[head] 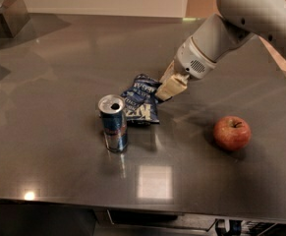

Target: Move blue chip bag near redbull can

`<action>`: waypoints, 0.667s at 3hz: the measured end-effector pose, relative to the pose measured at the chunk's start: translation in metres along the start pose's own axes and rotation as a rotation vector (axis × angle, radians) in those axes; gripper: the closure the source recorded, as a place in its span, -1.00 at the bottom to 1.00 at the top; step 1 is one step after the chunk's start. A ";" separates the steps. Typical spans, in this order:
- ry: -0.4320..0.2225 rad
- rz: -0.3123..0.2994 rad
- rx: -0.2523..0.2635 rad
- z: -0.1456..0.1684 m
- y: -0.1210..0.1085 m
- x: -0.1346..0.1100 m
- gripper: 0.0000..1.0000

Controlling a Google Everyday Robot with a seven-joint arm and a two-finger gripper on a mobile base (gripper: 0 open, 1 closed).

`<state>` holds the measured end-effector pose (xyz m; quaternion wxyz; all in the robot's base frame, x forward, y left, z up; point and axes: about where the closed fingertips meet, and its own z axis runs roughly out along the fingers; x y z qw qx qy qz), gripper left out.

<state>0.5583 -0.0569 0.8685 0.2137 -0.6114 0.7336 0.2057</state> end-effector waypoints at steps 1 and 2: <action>0.001 0.000 -0.003 0.002 0.000 0.000 -0.74; 0.001 -0.002 -0.006 0.004 0.000 -0.001 -1.00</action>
Offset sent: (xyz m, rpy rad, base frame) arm 0.0000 0.0013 -0.0016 -0.0006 0.0025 0.0019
